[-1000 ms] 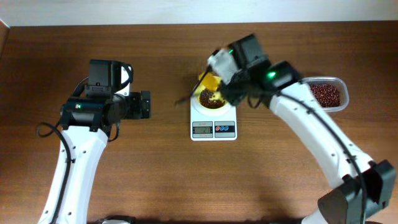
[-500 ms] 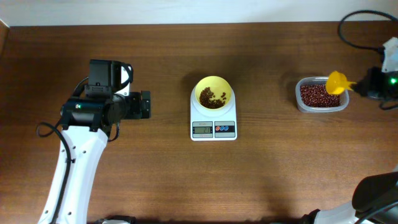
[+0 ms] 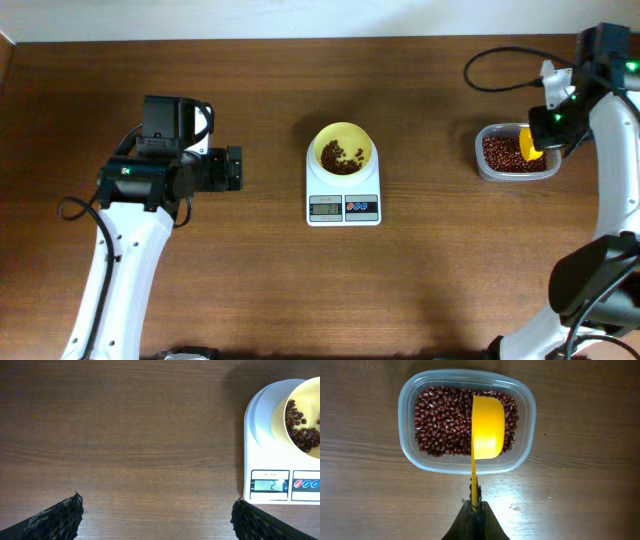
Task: Scoop item into bowl and weigh 50g on scale
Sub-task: 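Carry the empty scoop right and lower it into the bean tub, then scoop beans with the right gripper and lift the scoop out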
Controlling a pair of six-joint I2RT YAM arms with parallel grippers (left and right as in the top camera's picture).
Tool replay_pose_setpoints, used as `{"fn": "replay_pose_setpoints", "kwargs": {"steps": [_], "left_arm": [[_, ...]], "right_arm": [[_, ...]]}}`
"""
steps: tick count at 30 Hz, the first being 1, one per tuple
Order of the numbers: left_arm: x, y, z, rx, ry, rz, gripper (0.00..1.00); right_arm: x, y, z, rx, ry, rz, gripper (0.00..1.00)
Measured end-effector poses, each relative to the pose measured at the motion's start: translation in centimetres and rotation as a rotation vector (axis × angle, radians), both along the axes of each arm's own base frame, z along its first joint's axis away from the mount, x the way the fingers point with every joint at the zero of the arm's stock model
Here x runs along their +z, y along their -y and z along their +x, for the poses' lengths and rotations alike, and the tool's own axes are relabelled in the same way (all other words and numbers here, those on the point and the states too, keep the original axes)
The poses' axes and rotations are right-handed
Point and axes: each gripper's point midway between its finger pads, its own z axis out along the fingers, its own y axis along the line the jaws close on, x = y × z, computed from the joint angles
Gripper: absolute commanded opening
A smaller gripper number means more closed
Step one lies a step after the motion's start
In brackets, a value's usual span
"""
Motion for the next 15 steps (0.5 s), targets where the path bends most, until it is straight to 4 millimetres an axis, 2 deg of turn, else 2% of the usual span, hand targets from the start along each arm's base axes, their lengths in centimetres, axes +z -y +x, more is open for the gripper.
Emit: {"fn": "replay_pose_setpoints", "kwargs": {"steps": [4,7,10,15], "left_arm": [[0.0,0.0,0.0,0.000,0.000,0.000,0.99],[0.0,0.0,0.0,0.000,0.000,0.000,0.99],[0.0,0.0,0.0,0.000,0.000,0.000,0.99],[0.0,0.0,0.0,0.000,0.000,0.000,0.99]], "right_arm": [[-1.5,0.2,0.2,-0.002,-0.039,-0.007,0.04],[-2.5,-0.2,0.8,0.005,-0.029,0.024,0.04],[-3.3,-0.7,0.5,0.003,-0.042,0.051,0.04],[-4.6,-3.0,0.5,0.026,-0.039,0.185,0.04]]}}
